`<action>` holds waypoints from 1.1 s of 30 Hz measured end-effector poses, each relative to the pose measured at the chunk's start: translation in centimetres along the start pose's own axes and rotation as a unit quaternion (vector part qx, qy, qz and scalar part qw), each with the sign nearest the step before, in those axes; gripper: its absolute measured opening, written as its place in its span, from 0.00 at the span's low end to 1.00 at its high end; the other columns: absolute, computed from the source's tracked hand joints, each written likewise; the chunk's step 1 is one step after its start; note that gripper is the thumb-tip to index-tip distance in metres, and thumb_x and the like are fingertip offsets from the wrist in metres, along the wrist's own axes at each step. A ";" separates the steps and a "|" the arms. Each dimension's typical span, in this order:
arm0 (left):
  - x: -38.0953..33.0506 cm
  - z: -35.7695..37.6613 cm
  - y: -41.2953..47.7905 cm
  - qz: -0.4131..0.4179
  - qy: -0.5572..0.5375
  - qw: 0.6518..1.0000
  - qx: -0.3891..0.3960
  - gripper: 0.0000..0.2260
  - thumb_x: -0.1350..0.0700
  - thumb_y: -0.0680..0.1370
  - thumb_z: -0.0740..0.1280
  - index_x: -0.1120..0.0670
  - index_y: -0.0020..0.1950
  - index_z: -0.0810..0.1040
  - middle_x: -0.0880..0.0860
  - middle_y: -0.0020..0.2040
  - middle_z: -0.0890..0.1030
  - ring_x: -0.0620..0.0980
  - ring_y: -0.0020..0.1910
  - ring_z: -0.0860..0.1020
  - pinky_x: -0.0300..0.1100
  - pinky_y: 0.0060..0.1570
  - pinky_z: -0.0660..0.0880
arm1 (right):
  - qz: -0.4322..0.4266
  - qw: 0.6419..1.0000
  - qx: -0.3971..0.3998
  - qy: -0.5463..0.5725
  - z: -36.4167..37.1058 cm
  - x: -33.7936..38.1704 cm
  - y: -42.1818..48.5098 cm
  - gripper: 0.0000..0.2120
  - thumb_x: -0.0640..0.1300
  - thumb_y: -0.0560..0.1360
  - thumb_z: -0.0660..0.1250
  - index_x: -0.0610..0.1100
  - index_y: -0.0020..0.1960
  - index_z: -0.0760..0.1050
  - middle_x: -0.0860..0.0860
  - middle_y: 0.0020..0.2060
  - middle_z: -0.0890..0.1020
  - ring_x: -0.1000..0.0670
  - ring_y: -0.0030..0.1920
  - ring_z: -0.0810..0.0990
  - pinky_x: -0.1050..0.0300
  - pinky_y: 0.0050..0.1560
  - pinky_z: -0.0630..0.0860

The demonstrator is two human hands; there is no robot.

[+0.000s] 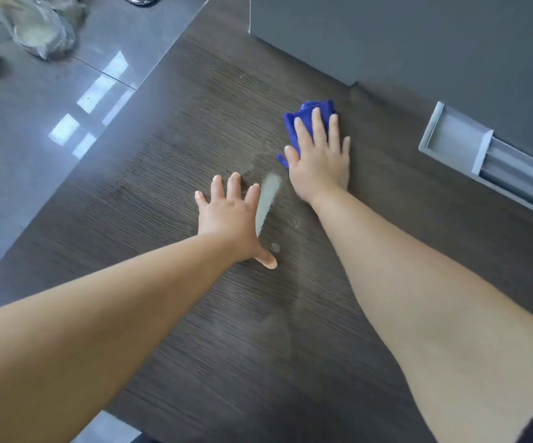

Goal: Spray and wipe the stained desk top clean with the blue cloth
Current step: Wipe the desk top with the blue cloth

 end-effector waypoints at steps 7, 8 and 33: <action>3.4 -0.5 -1.7 0.019 -0.153 0.984 -0.092 0.44 0.36 0.61 0.75 0.50 0.71 0.62 0.51 0.68 0.66 0.54 0.69 0.61 0.48 0.65 0.65 | -0.324 0.945 0.026 -0.027 -0.1 -6.7 -7.3 0.24 0.55 0.78 0.52 0.50 0.72 0.66 0.48 0.74 0.63 0.41 0.74 0.59 0.34 0.69 0.56; 4.0 -0.5 -2.0 0.013 -0.167 0.981 -0.097 0.41 0.38 0.63 0.75 0.50 0.70 0.63 0.51 0.67 0.67 0.54 0.68 0.61 0.48 0.63 0.66 | -0.278 0.960 0.023 -0.024 -0.4 -8.2 -6.4 0.25 0.55 0.78 0.52 0.50 0.72 0.65 0.48 0.74 0.62 0.40 0.74 0.58 0.32 0.69 0.57; 8.0 6.1 -10.5 -0.058 -0.082 0.989 -0.113 0.30 0.48 0.73 0.64 0.53 0.73 0.60 0.52 0.73 0.58 0.55 0.71 0.56 0.46 0.69 0.58 | -0.244 0.969 -0.021 0.023 2.7 8.1 -15.5 0.26 0.57 0.78 0.50 0.48 0.72 0.66 0.45 0.74 0.62 0.39 0.74 0.58 0.35 0.69 0.58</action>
Point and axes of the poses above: each hand's wrist, its own y-axis towards the middle knuckle, its own z-axis out of the palm, x = y × z, the point moved 2 cm from there along y, towards the middle knuckle
